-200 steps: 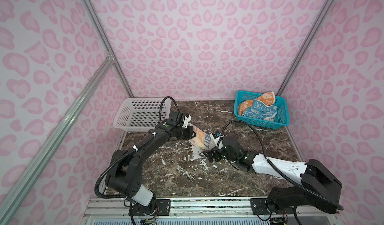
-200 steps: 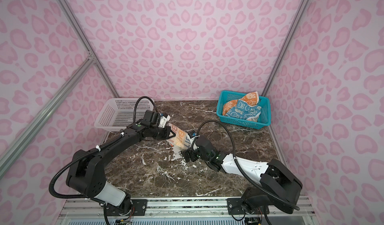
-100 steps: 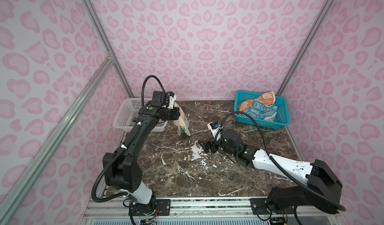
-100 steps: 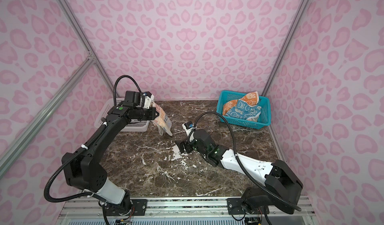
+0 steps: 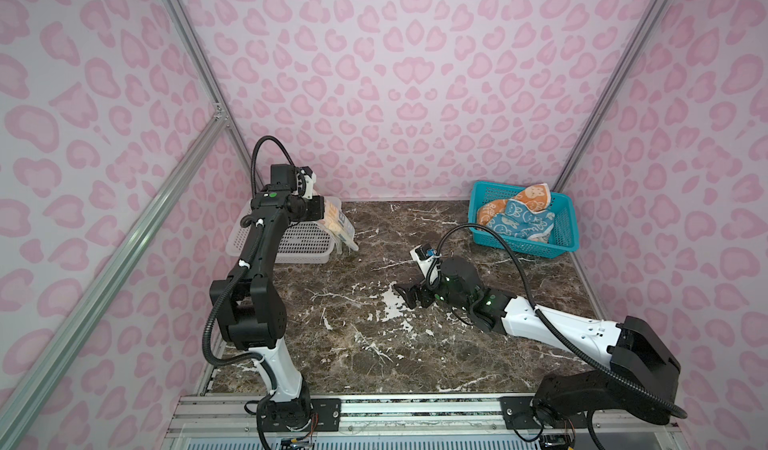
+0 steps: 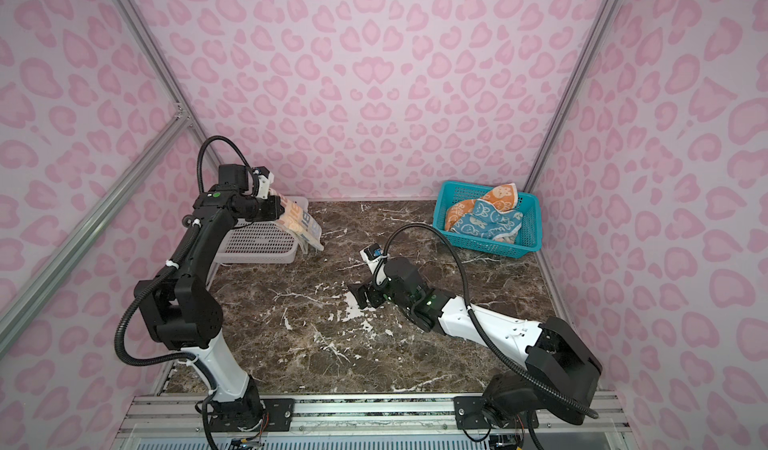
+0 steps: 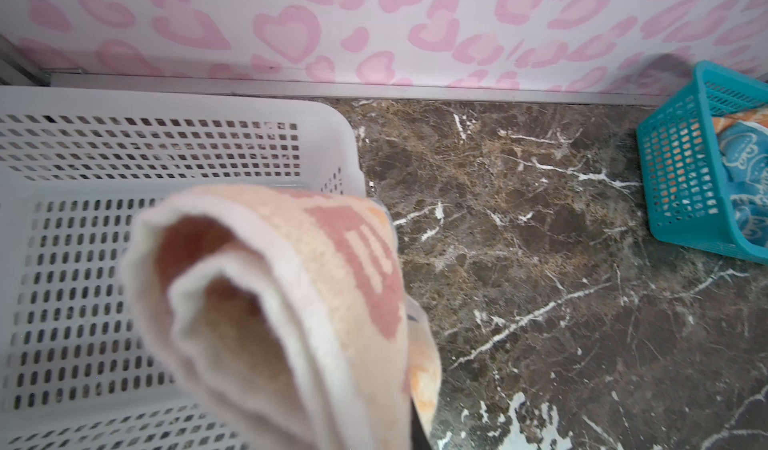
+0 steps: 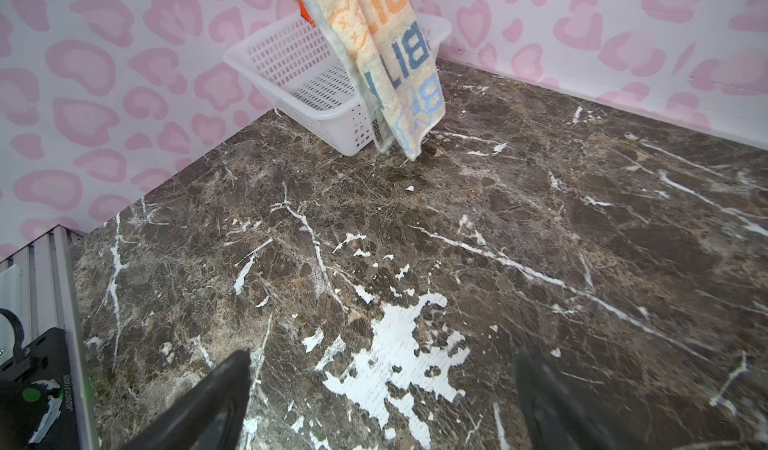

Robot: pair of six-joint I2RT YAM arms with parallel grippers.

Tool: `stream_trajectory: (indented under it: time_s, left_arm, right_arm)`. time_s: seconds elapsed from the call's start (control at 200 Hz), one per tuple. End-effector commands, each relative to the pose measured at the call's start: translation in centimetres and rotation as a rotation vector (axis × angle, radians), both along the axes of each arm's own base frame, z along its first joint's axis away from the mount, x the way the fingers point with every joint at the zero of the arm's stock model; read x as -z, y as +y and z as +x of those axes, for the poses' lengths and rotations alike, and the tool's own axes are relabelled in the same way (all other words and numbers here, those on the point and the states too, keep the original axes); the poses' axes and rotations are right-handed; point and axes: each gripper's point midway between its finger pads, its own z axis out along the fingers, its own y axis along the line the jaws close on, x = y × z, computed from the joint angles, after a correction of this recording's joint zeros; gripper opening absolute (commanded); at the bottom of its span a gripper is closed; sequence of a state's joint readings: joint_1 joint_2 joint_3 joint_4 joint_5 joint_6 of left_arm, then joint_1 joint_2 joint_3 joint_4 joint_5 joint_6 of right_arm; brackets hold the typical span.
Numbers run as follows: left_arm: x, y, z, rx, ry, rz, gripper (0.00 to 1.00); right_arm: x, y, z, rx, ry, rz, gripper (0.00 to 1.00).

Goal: Fold and stack the towels
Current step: 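Lift the folded towel with the left gripper and carry it over the white basket, then lower the folded towel into the white basket and open the left gripper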

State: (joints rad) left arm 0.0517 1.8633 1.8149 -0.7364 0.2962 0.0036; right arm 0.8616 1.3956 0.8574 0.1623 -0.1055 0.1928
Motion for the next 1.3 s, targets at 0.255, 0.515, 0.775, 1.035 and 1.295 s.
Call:
stream_trajectory:
  time_s: [0.255, 0.515, 0.775, 1.035, 1.295]
  left_arm:
    - [4.8, 5.8, 0.3, -0.026, 0.148, 0.206, 0.03]
    - [6.3, 9.8, 0.9, -0.089, 0.163, 0.277, 0.03]
    - [8.9, 11.4, 1.2, -0.093, 0.211, 0.324, 0.03]
    - [12.8, 12.9, 2.1, -0.099, 0.266, 0.371, 0.03]
    - [14.3, 13.6, 2.9, -0.118, 0.284, 0.381, 0.03]
  right_arm:
    - [0.1, -0.3, 0.1, -0.002, -0.02, -0.031, 1.0]
    - [0.4, -0.3, 0.2, -0.001, -0.02, -0.04, 0.99]
    - [0.8, -0.2, 0.4, -0.001, -0.014, -0.058, 0.99]
    - [1.1, -0.7, 0.4, 0.007, -0.015, -0.089, 0.99]
    - [1.3, -1.3, 0.9, 0.024, -0.013, -0.093, 0.99]
